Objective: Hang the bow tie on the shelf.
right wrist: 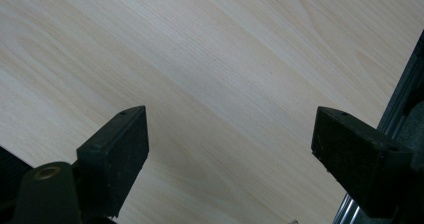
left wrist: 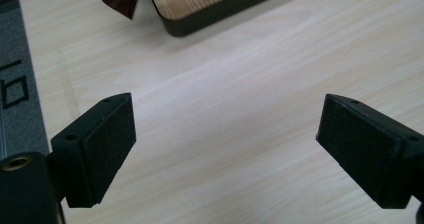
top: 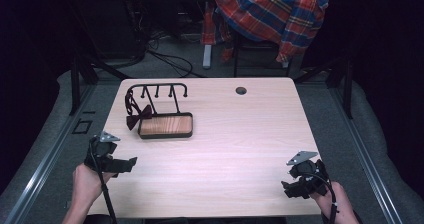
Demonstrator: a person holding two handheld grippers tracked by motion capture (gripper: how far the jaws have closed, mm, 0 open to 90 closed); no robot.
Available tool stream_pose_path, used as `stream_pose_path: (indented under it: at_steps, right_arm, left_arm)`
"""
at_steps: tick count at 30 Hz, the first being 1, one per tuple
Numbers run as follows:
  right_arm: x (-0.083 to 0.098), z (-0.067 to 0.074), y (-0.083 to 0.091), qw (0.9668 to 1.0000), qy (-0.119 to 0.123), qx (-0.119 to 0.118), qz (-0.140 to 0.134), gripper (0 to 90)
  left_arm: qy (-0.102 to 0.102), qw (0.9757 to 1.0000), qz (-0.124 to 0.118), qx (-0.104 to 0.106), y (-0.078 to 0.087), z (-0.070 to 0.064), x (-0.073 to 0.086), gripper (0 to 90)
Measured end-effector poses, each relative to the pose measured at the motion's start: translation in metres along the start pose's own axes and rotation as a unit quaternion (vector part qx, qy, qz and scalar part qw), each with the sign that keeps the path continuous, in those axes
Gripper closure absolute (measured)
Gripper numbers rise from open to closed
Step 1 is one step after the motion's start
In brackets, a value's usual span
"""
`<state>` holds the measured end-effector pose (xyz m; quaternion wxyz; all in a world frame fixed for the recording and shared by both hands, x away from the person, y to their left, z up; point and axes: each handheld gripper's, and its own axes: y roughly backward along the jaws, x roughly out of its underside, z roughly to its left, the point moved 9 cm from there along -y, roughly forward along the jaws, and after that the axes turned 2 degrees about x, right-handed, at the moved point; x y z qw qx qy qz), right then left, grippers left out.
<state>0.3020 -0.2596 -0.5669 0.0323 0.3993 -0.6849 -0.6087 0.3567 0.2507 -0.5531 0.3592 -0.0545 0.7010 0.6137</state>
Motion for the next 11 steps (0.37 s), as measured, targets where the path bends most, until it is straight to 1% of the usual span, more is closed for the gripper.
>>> stream_pose_path:
  at_steps: [3,4,5,7,8,11]
  right_arm:
    - [0.000,0.000,0.000,1.0000,-0.003,-0.002,-0.002,15.0]
    - [-0.001,0.001,0.000,1.0000,-0.006,-0.003,-0.005,14.9]
    - [0.000,0.000,0.000,1.0000,-0.005,-0.001,-0.002,15.0]
    - [0.000,0.000,0.000,1.0000,-0.003,0.001,0.000,15.0]
    - [0.000,0.000,-0.001,1.0000,-0.003,-0.001,0.002,15.0]
    - [0.001,0.000,-0.001,1.0000,-0.002,-0.003,0.003,15.0]
  left_arm:
    - [0.001,0.9999,0.009,0.005,-0.005,-0.001,0.006,7.0]
    - [0.002,1.0000,0.007,0.005,-0.005,-0.001,0.005,6.9]
    - [0.001,1.0000,0.004,0.004,-0.004,0.000,0.005,7.0]
    - [0.007,1.0000,-0.003,0.002,-0.004,0.003,0.004,7.4]
    - [0.008,1.0000,-0.006,0.000,-0.004,0.005,0.003,8.1]
    - [0.021,0.9996,-0.020,0.003,-0.003,0.012,-0.001,9.6]
